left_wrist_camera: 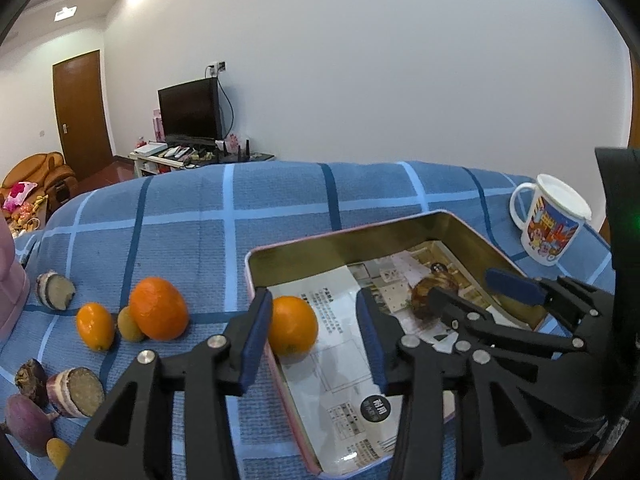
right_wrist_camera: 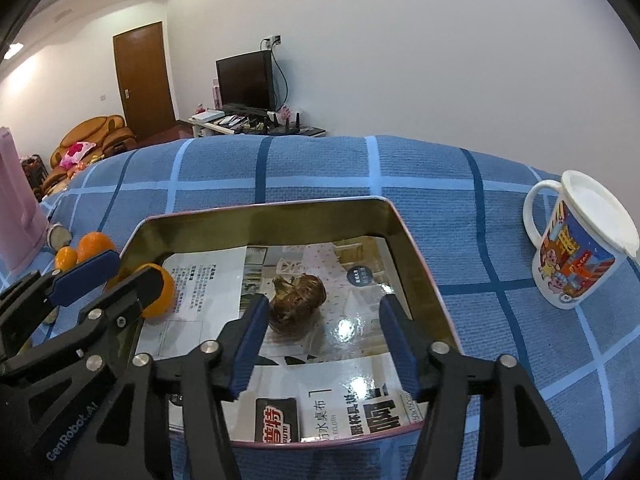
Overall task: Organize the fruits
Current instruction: 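Lower the orange and mangosteen into the pink tin and open both tools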
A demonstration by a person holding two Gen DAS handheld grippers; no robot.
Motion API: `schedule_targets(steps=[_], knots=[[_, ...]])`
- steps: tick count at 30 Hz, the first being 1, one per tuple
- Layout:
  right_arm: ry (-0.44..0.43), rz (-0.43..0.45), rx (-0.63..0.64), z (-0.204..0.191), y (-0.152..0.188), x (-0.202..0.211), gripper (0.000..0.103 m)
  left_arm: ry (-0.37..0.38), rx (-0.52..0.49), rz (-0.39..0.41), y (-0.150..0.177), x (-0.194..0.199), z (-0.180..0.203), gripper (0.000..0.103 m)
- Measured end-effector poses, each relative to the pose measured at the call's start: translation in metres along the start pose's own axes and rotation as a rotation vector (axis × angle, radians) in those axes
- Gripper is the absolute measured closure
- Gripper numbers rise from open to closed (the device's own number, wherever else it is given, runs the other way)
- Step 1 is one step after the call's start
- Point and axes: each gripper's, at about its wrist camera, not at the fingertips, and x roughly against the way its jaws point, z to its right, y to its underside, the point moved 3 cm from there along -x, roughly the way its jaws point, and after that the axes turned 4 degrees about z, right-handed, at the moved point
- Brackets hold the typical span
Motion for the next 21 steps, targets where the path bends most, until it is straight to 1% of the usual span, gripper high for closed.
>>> schedule_targets(steps=[3,4,6,7,8,10,16,21], knots=[[0.003,0.017,-0.01,0.001,-0.001,0.003,0.041,-0.063,-0.002,0.035,-0.001,0.008,-0.007,0.027],[0.004,0.023,-0.012,0.002,-0.002,0.004,0.04,-0.08,0.002,0.05,-0.002,0.011,-0.01,0.024],[0.004,0.054,-0.022,0.002,-0.004,0.008,0.032,-0.096,0.029,0.075,-0.004,0.017,-0.018,0.012],[0.001,0.069,-0.027,0.002,-0.005,0.01,0.03,-0.097,0.04,0.081,-0.005,0.019,-0.021,0.008],[-0.006,0.087,-0.029,0.002,-0.006,0.014,0.029,-0.099,0.056,0.092,-0.006,0.022,-0.025,0.001],[-0.013,0.105,-0.021,0.0,-0.008,0.017,0.028,-0.108,0.068,0.112,-0.006,0.026,-0.031,0.0],[0.011,0.143,0.043,-0.016,-0.007,0.024,0.025,-0.166,0.047,0.134,-0.005,0.035,-0.044,0.0],[0.016,0.179,0.031,-0.017,-0.007,0.032,0.024,-0.19,0.06,0.144,-0.001,0.043,-0.061,0.0]])
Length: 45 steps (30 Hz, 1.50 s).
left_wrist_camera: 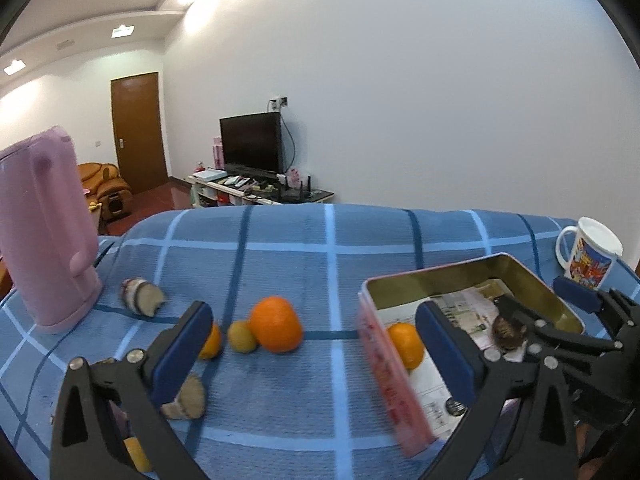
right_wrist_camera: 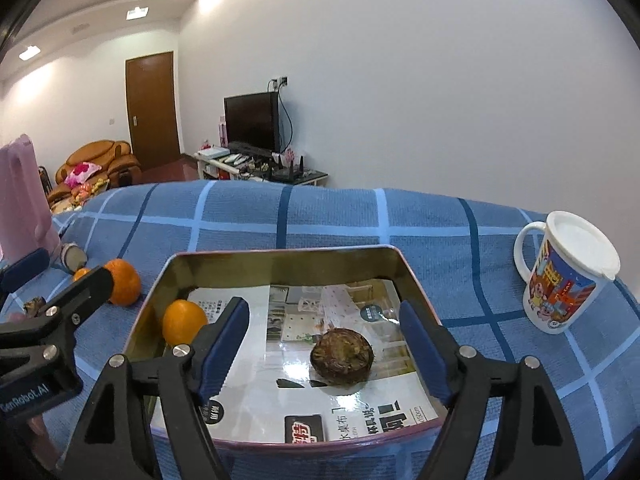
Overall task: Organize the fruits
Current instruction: 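Lower the orange and mangosteen into the pink tin and open both tools, then grasp the purple turnip with the left tool while the right tool grasps a lime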
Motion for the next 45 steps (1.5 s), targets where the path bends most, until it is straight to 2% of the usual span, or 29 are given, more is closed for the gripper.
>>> schedule_targets(steps=[4,11,22,36,40,45], knots=[[0.007,0.011,-0.017,0.001,0.0,0.003,0.024,-0.001,0.015,-0.019,0.006,0.003,-0.012,0.0],[0.037,0.053,-0.052,0.0,0.001,0.014,0.024,-0.016,0.018,-0.009,0.01,0.014,-0.034,0.0],[-0.011,0.057,-0.032,-0.047,0.005,0.026,0.024,-0.081,-0.01,0.013,0.015,0.026,-0.076,0.0],[-0.142,0.014,0.06,-0.141,0.014,0.03,0.024,-0.16,0.045,-0.01,0.019,0.028,-0.139,0.0],[-0.184,-0.011,0.1,-0.161,0.017,0.031,0.024,-0.194,0.074,-0.019,0.019,0.029,-0.167,0.0],[-0.291,-0.05,0.132,-0.183,0.024,0.034,0.024,-0.233,0.149,-0.034,0.023,0.033,-0.21,0.0]])
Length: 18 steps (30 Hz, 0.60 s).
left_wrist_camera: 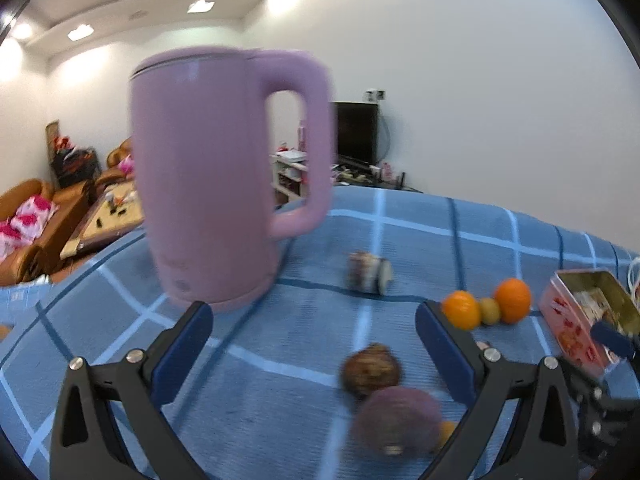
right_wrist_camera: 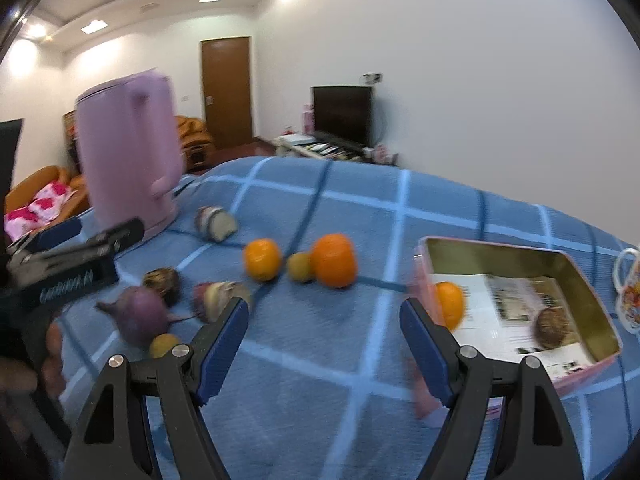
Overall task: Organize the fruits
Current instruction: 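Grasp the purple turnip with the left tool while the right tool grasps a lime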
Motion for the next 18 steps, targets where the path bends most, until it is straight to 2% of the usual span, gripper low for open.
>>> schedule_targets(steps=[6,10,13,15,18], knots=[[-0.14,-0.075,0.035,-0.035,0.006,-0.01,0.024,0.023,0.049,-0.024,0.004,-0.004,-0.029,0.0],[-0.196,-0.127,0.064,-0.058,0.011,-0.019,0.024,0.032,0.086,-0.088,0.012,-0.014,-0.038,0.0],[-0.177,-0.171,0.116,-0.072,0.014,-0.027,0.026,0.097,0.131,-0.108,0.012,-0.013,-0.038,0.0],[-0.171,-0.206,0.146,-0.078,0.017,-0.034,0.037,0.143,0.152,-0.112,0.012,-0.012,-0.038,0.0],[-0.188,-0.224,0.147,-0.081,0.018,-0.037,0.041,0.228,0.139,-0.107,0.011,-0.007,-0.028,0.0]])
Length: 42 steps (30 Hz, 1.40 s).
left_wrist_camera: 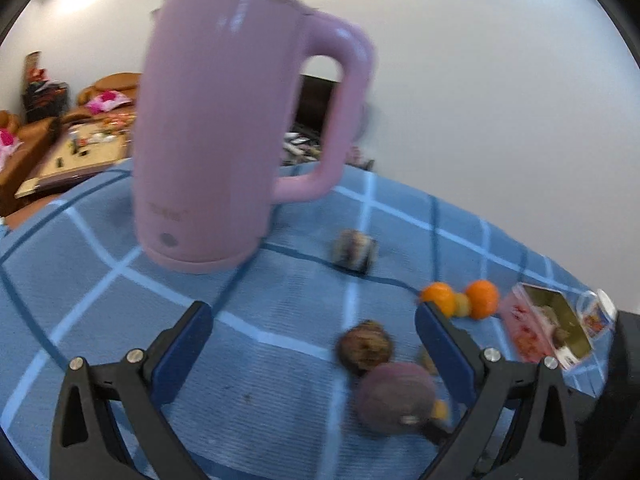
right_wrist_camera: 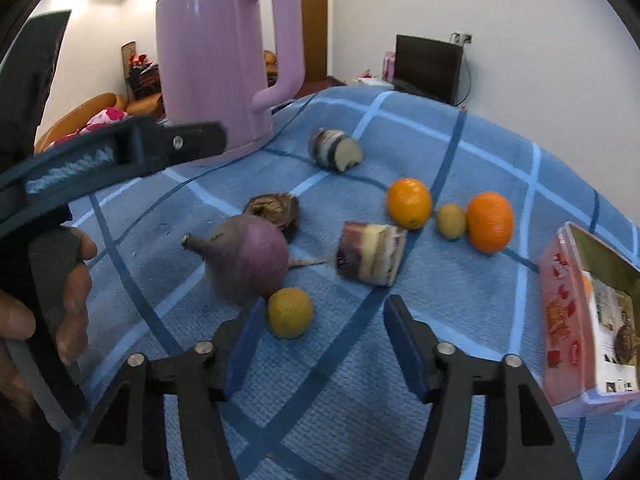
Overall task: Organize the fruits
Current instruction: 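Grasp the purple turnip with the left tool while the right tool grasps a lime, then carry turnip and lime into the pink tin and open both tools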
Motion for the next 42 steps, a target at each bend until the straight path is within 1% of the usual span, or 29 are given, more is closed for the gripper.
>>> schedule_targets(steps=[4,5,6,7,9,12,15,17,19,22,24,25,27,28,30,32,37,40,42], knots=[[0.004,-0.017,0.016,-0.003,0.0,-0.003,0.042,0.013,-0.113,-0.01,0.006,-0.001,0.022,0.0],[0.005,-0.046,0.024,-0.004,0.001,-0.008,0.046,0.006,-0.148,-0.019,0.008,-0.003,0.027,0.001],[0.0,-0.067,0.026,-0.006,0.002,-0.012,0.052,0.002,-0.163,-0.024,0.01,-0.004,0.03,0.001],[-0.01,-0.061,0.019,-0.006,0.001,-0.012,0.054,0.0,-0.18,-0.034,0.012,-0.006,0.032,0.001],[-0.018,-0.058,0.01,-0.005,0.002,-0.011,0.069,0.017,-0.198,-0.057,0.016,-0.008,0.036,0.006],[-0.02,-0.056,0.001,-0.003,0.005,-0.009,0.076,0.053,-0.228,-0.082,0.02,-0.01,0.043,0.01],[-0.001,-0.045,-0.019,0.007,0.007,-0.002,0.076,0.087,-0.255,-0.106,0.024,-0.012,0.05,0.014],[0.015,-0.033,-0.044,0.018,0.009,0.002,0.076,0.109,-0.264,-0.121,0.026,-0.012,0.053,0.014],[0.036,-0.016,-0.071,0.032,0.011,0.01,0.076,0.115,-0.274,-0.131,0.029,-0.014,0.056,0.016],[0.066,0.02,-0.112,0.054,0.017,0.024,0.076,0.129,-0.275,-0.161,0.032,-0.017,0.059,0.022],[0.079,0.046,-0.141,0.068,0.02,0.032,0.076,0.13,-0.279,-0.187,0.035,-0.021,0.06,0.031],[0.083,0.051,-0.15,0.071,0.022,0.034,0.076,0.127,-0.282,-0.199,0.036,-0.023,0.061,0.033],[0.088,0.054,-0.17,0.079,0.024,0.037,0.076,0.121,-0.283,-0.231,0.038,-0.028,0.06,0.044],[0.089,0.054,-0.179,0.081,0.025,0.038,0.076,0.116,-0.279,-0.254,0.04,-0.032,0.06,0.043],[0.086,0.054,-0.189,0.084,0.024,0.039,0.076,0.109,-0.274,-0.269,0.041,-0.035,0.059,0.044],[0.089,0.062,-0.184,0.083,0.024,0.041,0.076,0.121,-0.268,-0.272,0.043,-0.036,0.059,0.047],[0.123,0.128,-0.142,0.078,0.018,0.052,0.076,0.139,-0.249,-0.269,0.042,-0.035,0.058,0.047],[0.141,0.174,-0.132,0.08,0.015,0.06,0.076,0.147,-0.211,-0.215,0.036,-0.024,0.052,0.047],[0.131,0.203,-0.146,0.085,0.013,0.065,0.076,0.157,-0.187,-0.164,0.031,-0.015,0.049,0.047]])
